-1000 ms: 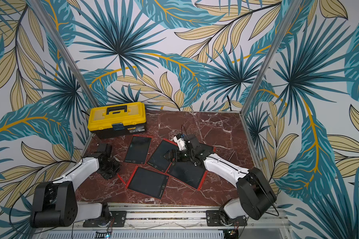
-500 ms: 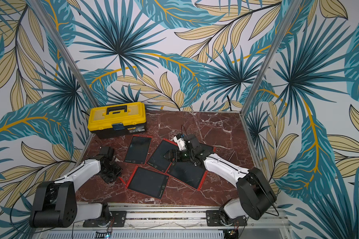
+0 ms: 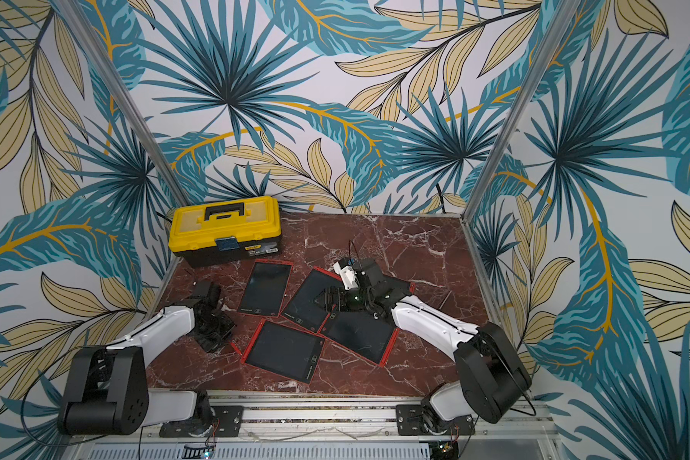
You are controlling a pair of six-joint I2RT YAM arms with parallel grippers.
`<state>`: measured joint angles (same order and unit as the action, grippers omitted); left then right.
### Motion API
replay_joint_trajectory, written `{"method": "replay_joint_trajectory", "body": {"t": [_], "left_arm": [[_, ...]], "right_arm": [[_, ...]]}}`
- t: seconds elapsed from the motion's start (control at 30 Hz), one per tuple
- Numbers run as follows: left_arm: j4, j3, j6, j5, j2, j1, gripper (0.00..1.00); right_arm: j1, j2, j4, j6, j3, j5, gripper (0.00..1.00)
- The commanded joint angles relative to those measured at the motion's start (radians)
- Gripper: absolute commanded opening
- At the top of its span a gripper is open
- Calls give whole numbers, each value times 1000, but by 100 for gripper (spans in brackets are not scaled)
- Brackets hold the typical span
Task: Place the stylus back onto the writing tablet
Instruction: Pick up the stylus from the center of the board.
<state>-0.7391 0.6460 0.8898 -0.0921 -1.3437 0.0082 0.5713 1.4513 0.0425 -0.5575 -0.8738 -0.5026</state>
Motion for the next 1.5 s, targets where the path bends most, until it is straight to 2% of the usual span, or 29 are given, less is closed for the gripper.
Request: {"method": "replay_joint_trajectory", "body": {"t": [0.0, 0.53, 0.73, 0.93, 1.1, 1.47], "left_arm": [[46, -47, -9, 21, -19, -5, 4], [43, -43, -9, -2, 44, -5, 4], [39, -37, -7, -13, 60, -5, 4], [39, -24, 8, -34, 77, -6, 4], [38, -10, 19, -61, 94, -5, 5], [40, 69, 66, -74, 84, -5, 7]], "right_arm": [[11, -5, -20, -22, 24, -22, 93], [149, 146, -179, -143, -28, -49, 93], [211, 251, -308, -240, -65, -89, 89], [267, 379, -447, -334, -114, -122, 79], [279, 445, -447, -352, -164, -129, 76], [239, 370, -333, -338, -103, -1, 76]]}}
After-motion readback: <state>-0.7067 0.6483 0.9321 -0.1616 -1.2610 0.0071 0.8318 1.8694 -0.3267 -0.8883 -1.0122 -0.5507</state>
